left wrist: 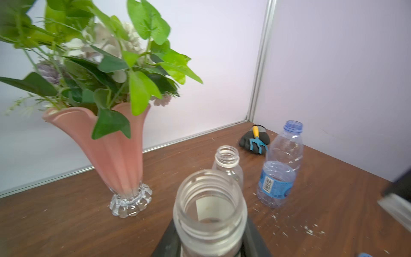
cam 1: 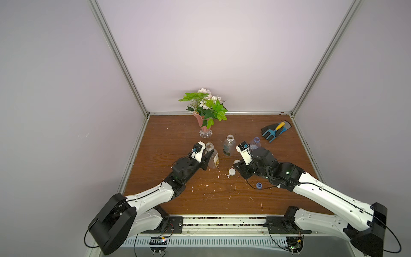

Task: Screw on the bottle caps
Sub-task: Pick up the plastic bottle at the center of the board, then screw the bottle cap onto the plastic bottle.

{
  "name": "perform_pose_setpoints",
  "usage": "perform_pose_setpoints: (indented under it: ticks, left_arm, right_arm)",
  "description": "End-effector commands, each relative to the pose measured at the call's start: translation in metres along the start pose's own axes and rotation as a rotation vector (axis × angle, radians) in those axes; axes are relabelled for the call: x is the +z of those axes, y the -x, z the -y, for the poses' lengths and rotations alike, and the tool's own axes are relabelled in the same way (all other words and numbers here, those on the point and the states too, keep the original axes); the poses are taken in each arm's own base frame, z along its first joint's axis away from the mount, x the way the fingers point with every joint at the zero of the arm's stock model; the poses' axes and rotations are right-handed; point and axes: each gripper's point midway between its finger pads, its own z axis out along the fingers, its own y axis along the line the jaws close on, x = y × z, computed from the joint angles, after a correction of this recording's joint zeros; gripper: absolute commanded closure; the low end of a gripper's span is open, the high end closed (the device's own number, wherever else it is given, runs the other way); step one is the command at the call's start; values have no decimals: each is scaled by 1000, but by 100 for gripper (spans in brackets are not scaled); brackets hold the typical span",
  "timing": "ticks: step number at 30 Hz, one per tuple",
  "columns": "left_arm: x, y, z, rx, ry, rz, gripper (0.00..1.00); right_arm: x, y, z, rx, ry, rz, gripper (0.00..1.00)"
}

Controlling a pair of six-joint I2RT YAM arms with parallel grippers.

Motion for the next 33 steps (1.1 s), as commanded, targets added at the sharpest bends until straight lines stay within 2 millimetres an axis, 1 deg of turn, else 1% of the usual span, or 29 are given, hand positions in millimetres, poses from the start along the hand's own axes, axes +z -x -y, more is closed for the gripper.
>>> perform_pose_setpoints:
  ticks: [1,3,6,9,12,15,21,29,33]
  left_arm:
    - [-12,-8,21,-15,-45,-29,82]
    - [-22,-9,33,-23,-80,-20,82]
    - [-31,-14,43,-19,-107,-42,82]
    - [-36,-24,53,-23,-149,-77,82]
    - [-39,-38,58,-18,-169,-124,82]
    - [-42,-47,62,-18,-190,-150,80]
    - [-46,-53,70,-26,-235,-165,76]
    - [-48,-55,78,-43,-285,-168,74]
    - [-47,-58,83,-40,-308,-182,73]
  right_arm:
    - [-13,20,-10,-40,49,21,61]
    - [-17,25,-16,-53,76,16,61]
    - [-18,30,-25,-69,116,4,61]
    - [-17,32,-34,-82,154,-9,61]
    - [-15,31,-41,-94,187,-27,61]
    - [-11,27,-47,-110,204,-46,61]
    - [-1,25,-54,-142,215,-81,61]
    - [6,39,-63,-173,219,-73,62]
    - [10,41,-66,-192,214,-86,62]
